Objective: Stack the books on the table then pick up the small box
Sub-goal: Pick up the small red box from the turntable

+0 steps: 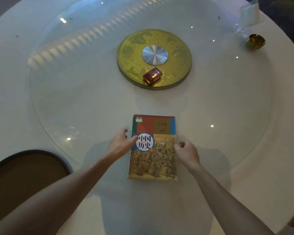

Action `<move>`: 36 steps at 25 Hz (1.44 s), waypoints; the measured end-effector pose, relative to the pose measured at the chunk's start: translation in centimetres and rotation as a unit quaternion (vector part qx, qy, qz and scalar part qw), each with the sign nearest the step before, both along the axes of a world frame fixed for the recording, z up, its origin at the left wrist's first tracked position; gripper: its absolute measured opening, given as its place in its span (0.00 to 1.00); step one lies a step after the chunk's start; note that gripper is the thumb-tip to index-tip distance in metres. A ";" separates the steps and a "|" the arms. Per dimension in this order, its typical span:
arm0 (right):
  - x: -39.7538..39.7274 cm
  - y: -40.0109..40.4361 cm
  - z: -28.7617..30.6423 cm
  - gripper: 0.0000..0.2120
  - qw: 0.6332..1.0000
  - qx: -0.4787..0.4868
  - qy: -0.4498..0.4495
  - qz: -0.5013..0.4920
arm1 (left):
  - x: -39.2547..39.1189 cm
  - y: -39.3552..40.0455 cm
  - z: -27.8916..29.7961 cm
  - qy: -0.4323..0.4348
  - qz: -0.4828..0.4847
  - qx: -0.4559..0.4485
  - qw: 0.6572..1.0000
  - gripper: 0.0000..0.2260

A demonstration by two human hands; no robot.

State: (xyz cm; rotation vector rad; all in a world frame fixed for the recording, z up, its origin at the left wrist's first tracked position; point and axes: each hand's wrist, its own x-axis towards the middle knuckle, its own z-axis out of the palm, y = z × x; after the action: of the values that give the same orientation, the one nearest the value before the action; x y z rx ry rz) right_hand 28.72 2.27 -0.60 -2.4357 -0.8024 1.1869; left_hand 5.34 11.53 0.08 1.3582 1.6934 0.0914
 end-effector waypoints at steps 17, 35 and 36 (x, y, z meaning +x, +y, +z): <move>5.1 26.3 0.1 0.28 0.940 0.127 -0.142 0.283 | 12.6 24.4 -3.4 0.048 -0.095 0.224 0.969 0.32; 2.9 24.8 -1.3 0.24 0.905 0.159 -0.136 0.370 | 7.6 20.5 -3.0 -0.093 -0.145 0.155 0.973 0.29; 2.5 24.1 -0.9 0.23 0.904 0.153 -0.122 0.379 | 6.9 19.7 -2.6 -0.100 -0.147 0.145 0.973 0.30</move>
State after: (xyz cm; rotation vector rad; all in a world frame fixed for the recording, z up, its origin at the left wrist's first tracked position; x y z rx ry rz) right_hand 31.22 26.39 -1.48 -2.0631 -1.9702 0.8617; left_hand 12.19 31.19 -2.56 1.7408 1.3323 0.3054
